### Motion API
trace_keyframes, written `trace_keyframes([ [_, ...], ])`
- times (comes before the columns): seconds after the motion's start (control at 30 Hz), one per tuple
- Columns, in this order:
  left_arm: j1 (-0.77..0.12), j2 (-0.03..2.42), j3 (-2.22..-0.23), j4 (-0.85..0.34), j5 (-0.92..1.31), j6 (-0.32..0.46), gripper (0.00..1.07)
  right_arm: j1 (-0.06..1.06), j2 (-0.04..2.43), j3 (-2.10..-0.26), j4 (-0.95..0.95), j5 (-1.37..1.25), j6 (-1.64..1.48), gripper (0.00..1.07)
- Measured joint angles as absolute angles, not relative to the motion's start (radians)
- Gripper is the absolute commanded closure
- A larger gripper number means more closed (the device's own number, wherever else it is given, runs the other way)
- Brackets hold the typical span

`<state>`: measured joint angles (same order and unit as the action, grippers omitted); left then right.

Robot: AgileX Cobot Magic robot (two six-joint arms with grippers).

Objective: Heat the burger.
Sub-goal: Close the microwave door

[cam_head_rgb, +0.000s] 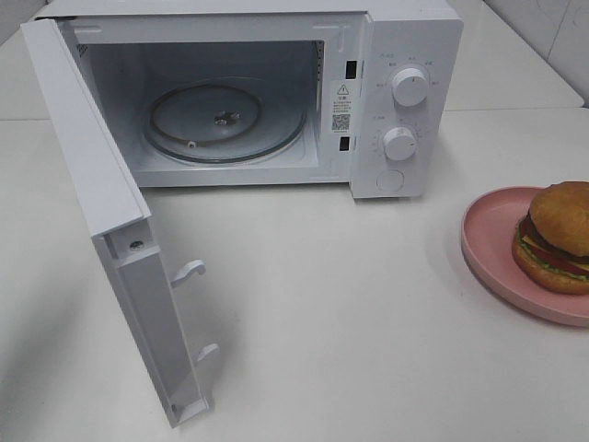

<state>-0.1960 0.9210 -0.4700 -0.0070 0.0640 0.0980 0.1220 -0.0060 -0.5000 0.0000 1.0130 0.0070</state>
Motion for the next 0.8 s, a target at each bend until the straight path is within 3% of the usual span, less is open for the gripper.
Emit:
trace_keyframes([
  [0.27,-0.196,1.153,-0.47,-0.007,-0.149,0.098,1.06,0.122,-0.006,-0.5,0.0,1.013,0.006,0.38],
  [0.8,-0.375,1.554,-0.629,0.055,-0.366,0.101,1.06,0.122,-0.006,-0.5,0.0,1.013,0.0,0.38],
])
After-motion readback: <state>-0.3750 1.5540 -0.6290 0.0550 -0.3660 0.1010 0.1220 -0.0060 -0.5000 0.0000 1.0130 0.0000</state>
